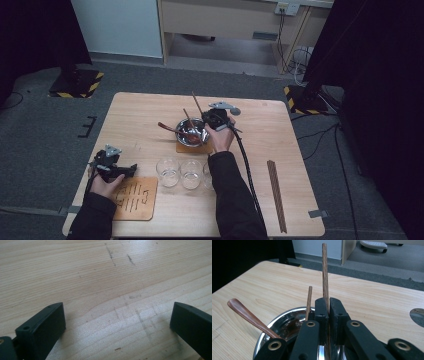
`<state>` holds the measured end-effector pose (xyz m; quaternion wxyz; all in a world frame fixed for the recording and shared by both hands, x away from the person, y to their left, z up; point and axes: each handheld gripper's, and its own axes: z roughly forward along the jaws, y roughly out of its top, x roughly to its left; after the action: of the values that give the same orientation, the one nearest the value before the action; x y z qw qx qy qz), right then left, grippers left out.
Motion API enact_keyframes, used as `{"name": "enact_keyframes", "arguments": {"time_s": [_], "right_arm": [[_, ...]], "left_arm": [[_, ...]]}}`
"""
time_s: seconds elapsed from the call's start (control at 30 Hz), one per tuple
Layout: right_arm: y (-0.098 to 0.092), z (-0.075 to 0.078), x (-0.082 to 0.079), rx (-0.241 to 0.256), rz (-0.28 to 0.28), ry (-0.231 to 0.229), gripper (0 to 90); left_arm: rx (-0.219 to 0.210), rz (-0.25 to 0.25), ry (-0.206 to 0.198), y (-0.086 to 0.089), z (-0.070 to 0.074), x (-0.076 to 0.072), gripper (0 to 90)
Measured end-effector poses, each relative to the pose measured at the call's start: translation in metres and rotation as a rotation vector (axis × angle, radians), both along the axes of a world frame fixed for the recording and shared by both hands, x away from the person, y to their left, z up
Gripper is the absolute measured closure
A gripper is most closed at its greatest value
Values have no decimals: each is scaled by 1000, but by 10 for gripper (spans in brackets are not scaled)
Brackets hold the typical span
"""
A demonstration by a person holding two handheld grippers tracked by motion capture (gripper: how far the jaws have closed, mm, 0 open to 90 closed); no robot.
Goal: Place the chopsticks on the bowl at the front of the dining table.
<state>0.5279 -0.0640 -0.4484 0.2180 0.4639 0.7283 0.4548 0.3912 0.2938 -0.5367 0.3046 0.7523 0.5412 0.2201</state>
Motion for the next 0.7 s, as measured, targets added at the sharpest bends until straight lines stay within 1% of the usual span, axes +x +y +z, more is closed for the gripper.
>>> {"name": "enact_keyframes", "arguments": {"time_s": [0.1,0.7], "right_arm": [[0,-5,0,2,5,7,856],[11,-24,4,-51,21,60,855]], "left_arm": [[0,0,0,0,0,0,0],[0,0,0,0,0,0,0]]}}
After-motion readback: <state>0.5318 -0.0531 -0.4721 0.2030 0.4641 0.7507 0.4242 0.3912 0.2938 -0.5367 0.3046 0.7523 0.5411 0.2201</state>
